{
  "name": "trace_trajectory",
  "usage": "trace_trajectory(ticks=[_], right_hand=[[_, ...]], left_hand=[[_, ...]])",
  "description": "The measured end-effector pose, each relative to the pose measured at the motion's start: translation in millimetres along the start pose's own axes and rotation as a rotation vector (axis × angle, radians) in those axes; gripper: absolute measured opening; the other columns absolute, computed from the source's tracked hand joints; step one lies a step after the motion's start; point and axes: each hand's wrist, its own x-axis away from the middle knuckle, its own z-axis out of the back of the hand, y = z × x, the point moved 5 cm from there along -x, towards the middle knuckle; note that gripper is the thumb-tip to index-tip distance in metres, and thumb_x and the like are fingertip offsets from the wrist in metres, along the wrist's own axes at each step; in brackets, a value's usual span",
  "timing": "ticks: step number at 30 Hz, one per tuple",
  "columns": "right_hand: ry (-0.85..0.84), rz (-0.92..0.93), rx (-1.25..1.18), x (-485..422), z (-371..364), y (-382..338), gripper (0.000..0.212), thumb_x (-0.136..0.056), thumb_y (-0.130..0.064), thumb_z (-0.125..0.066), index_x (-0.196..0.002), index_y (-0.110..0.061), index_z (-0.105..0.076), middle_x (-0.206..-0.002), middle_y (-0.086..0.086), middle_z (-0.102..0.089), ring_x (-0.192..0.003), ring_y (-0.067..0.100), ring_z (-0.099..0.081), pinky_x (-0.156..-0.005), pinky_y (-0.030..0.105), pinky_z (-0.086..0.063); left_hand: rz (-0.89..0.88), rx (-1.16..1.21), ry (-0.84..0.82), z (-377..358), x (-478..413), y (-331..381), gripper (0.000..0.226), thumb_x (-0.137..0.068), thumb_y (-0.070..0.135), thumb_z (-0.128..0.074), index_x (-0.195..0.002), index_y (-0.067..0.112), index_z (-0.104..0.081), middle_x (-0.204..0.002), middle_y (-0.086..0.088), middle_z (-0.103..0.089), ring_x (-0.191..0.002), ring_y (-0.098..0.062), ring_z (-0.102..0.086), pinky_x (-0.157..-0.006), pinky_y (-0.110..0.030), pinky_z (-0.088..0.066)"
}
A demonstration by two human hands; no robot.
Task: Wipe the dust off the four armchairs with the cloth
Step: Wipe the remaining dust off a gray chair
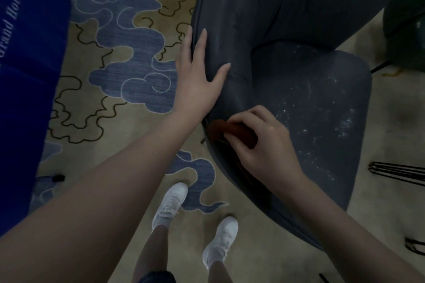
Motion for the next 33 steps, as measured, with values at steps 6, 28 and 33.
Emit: trace_trajectory(ticks=[6,28,33], right_hand=[[0.041,0.073,0.090,16.1,-2.7,-0.6,0.034,-0.092,-0.048,-0.053,-0.101,-0.020,-0.069,-0.103,-0.004,-0.055,-0.078,0.016,-0.060,-0.059,0.035,-0.051],[-0.089,0.263,0.109,49.7,17.1,31.3,0.026,-0.093,-0.038,-0.056,-0.103,-0.019,-0.071,-0.101,-0.004,-0.059,-0.077,0.013,-0.061,-0.059,0.038,-0.054],[0.095,0.057,-0.002,19.9,24.1,55.8,0.022,-0.092,-0.033,-0.063,-0.105,-0.016,-0.069,-0.103,-0.003,-0.057,-0.089,0.008,-0.057,-0.075,0.032,-0.050]], left_hand=[[-0.010,-0.005,0.017,-0.5,1.4,-0.1,0.072,-0.097,0.041,-0.057,-0.156,0.022,-0.021,-0.165,0.001,-0.003,-0.151,-0.017,-0.004,-0.122,-0.033,-0.013],[0.064,-0.170,0.060,-8.3,42.3,19.8,0.073,-0.097,0.050,-0.052,-0.156,0.018,-0.022,-0.165,-0.007,0.000,-0.151,-0.026,0.001,-0.122,-0.041,-0.007],[0.069,-0.276,0.138,-16.1,49.8,19.1,0.075,-0.097,0.052,-0.052,-0.156,0.017,-0.022,-0.165,-0.009,-0.002,-0.151,-0.031,-0.004,-0.120,-0.040,-0.012]])
